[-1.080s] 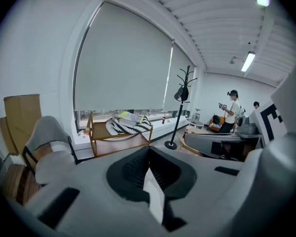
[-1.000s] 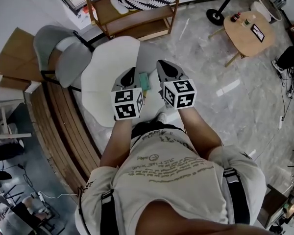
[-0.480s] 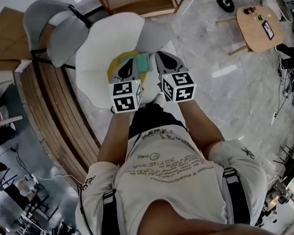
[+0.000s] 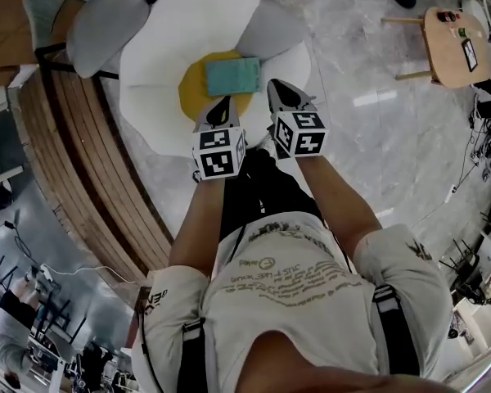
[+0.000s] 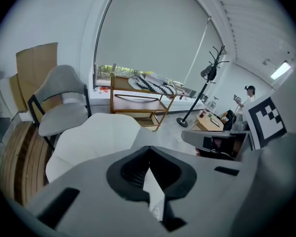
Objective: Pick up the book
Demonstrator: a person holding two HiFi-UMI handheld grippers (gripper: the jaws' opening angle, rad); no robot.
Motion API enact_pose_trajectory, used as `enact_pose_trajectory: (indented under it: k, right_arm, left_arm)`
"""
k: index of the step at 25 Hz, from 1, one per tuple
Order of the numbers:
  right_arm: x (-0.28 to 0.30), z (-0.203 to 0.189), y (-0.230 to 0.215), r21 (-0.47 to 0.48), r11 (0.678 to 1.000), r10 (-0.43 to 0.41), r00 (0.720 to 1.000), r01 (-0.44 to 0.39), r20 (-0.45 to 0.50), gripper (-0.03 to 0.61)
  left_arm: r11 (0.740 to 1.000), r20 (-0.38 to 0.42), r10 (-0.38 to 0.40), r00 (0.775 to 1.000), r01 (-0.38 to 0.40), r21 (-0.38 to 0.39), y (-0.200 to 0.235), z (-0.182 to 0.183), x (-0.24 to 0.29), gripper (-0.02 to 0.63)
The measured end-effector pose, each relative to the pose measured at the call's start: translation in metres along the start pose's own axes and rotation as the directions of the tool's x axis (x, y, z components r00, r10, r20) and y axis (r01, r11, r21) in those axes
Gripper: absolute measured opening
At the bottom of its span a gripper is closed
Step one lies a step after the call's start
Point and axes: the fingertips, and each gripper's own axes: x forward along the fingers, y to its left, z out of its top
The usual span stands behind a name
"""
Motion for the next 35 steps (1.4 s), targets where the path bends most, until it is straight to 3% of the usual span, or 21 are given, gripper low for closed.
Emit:
enact_pose_trajectory:
  k: [10, 15, 23, 26, 28, 29, 32, 35]
  right_arm:
    - [0.068, -0.112, -0.004, 0.031, 0.999, 0.021, 0.987, -0.016, -0.161, 0.028]
    - [0.099, -0.174, -0.01, 0.086, 0.996, 0.044, 0.973, -0.025, -0.225, 0.028]
    - [0.149, -0.256, -0.051, 0.138, 0.99, 0.027, 0.967, 0.008, -0.253, 0.028]
    - [0.169, -0.284, -0.073, 0.231, 0.973, 0.038, 0.967, 0.022, -0.251, 0.028]
    - [0.182, -0.298, -0.087, 0.363, 0.931, 0.062, 0.971, 0.028, -0.232, 0.028]
    - [0.188, -0.303, -0.092, 0.445, 0.895, 0.082, 0.974, 0.02, -0.209, 0.029]
    - [0.205, -0.312, -0.1, 0.686, 0.727, 0.133, 0.987, -0.033, -0.093, 0.029]
    - [0.213, -0.323, -0.112, 0.822, 0.566, 0.099, 0.995, -0.06, 0.005, 0.031]
  left_arm:
    - [0.999, -0.119, 0.013, 0.993, -0.019, -0.047, 0.04, -0.098, 0.06, 0.014]
    - [0.999, -0.188, 0.013, 0.982, -0.02, -0.032, 0.061, -0.148, 0.088, 0.014]
    - [1.0, -0.29, -0.027, 0.957, 0.024, -0.011, 0.087, -0.23, 0.132, 0.014]
    - [0.999, -0.298, -0.036, 0.954, 0.023, -0.046, 0.094, -0.257, 0.144, 0.014]
    - [0.996, -0.304, -0.047, 0.952, 0.023, -0.083, 0.095, -0.274, 0.149, 0.014]
    - [0.995, -0.306, -0.054, 0.951, 0.026, -0.095, 0.095, -0.282, 0.15, 0.014]
    - [0.994, -0.317, -0.068, 0.946, 0.035, -0.108, 0.095, -0.304, 0.149, 0.014]
    - [0.99, -0.337, -0.078, 0.938, 0.034, -0.134, 0.093, -0.328, 0.146, 0.014]
